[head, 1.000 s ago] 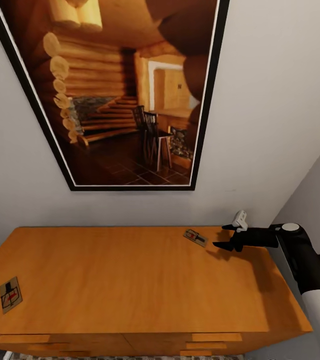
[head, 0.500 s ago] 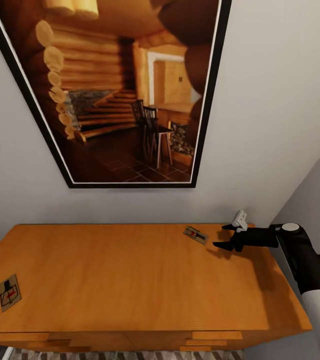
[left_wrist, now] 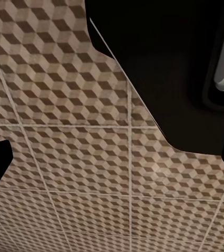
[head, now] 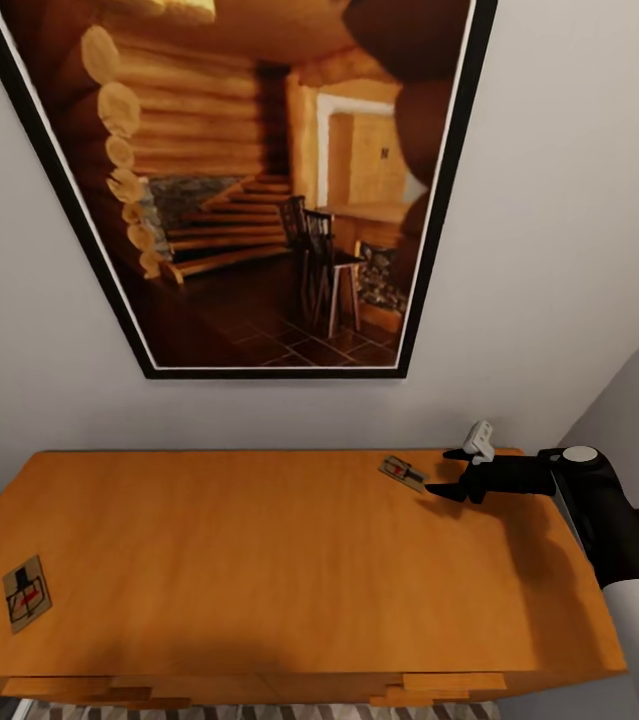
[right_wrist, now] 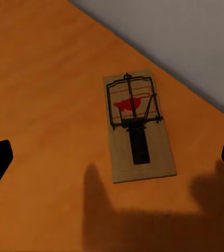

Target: Take the four mousetraps from the cabinet in the bathroom and place them on the bathroom floor. Make sure all four end up on the same floor surface, and ensure that at least two of them are either under or directly next to the same bathroom sink.

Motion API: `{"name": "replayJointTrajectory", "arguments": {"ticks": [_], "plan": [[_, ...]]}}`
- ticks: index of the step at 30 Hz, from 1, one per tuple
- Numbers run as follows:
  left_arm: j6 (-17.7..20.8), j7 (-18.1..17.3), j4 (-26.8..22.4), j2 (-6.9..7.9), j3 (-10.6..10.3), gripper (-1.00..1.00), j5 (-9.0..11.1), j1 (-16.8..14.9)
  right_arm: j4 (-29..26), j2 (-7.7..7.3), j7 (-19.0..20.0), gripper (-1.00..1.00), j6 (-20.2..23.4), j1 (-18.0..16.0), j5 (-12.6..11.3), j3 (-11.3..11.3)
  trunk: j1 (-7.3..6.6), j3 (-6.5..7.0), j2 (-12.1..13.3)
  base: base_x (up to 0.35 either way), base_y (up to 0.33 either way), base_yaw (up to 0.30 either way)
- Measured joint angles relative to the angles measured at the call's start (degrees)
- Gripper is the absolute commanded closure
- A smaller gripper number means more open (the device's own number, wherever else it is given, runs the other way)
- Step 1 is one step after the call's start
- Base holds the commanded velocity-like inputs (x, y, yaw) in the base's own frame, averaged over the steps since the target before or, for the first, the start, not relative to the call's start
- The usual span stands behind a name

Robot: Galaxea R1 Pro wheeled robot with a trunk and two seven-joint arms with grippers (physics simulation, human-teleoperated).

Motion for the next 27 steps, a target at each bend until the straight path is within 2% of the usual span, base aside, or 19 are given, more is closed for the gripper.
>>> {"name": "replayJointTrajectory", "arguments": {"ticks": [17,27], "plan": [[0.0,0.0,0.0,0.00,0.0,-1.00,0.0,0.0,0.0,-0.02,0.0,-1.00,0.0,0.0,0.0,0.0,0.00,-0.03,0.0,0.002,0.003,0.000],[0.0,0.0,0.0,0.00,0.0,-1.00,0.0,0.0,0.0,-0.03,0.0,-1.00,0.0,0.0,0.0,-0.1,0.01,-0.74,0.0,0.000,0.000,0.000]]}}
